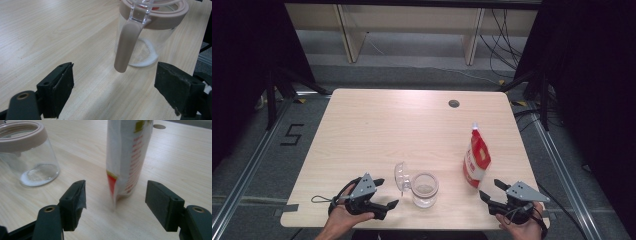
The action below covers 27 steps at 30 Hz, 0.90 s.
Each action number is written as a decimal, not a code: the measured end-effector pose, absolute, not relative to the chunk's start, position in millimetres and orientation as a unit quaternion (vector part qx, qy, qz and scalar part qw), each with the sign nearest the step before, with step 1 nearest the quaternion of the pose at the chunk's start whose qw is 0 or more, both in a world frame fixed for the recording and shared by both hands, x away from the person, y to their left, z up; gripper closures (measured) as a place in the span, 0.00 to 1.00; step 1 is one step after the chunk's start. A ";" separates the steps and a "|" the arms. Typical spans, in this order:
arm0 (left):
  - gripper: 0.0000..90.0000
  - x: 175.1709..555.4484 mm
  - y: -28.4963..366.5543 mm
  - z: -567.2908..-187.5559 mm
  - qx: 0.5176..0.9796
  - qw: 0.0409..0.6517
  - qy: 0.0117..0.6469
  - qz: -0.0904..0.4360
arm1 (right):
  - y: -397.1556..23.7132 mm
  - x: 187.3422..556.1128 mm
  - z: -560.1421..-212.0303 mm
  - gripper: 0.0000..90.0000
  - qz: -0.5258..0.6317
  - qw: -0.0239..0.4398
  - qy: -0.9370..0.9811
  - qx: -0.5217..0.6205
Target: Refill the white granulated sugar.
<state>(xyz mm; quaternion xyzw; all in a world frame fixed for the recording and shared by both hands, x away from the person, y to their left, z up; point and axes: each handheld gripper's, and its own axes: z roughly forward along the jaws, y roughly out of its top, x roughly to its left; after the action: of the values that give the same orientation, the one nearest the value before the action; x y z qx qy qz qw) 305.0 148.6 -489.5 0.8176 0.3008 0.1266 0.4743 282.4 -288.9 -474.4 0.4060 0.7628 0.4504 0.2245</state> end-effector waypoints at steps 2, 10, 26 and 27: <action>0.17 305.1 148.0 -490.2 0.816 0.476 0.302 0.127 | -289.9 282.3 -474.1 0.36 0.449 0.235 0.760 0.407; 0.17 304.4 149.0 -490.9 0.820 0.472 0.299 0.127 | -286.9 290.2 -474.0 0.34 0.457 0.235 0.755 0.407; 0.17 303.3 148.5 -492.6 0.818 0.473 0.302 0.125 | -272.3 317.2 -473.0 0.32 0.462 0.259 0.752 0.393; 0.17 303.4 148.6 -492.6 0.818 0.473 0.302 0.125 | -269.9 317.2 -473.3 0.32 0.466 0.255 0.746 0.403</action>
<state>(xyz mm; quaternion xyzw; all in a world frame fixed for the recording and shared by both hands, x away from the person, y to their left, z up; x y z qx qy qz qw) 303.4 148.6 -492.6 0.8182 0.3022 0.1252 0.4728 317.2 -269.9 -473.3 0.4028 0.7456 0.4655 0.2552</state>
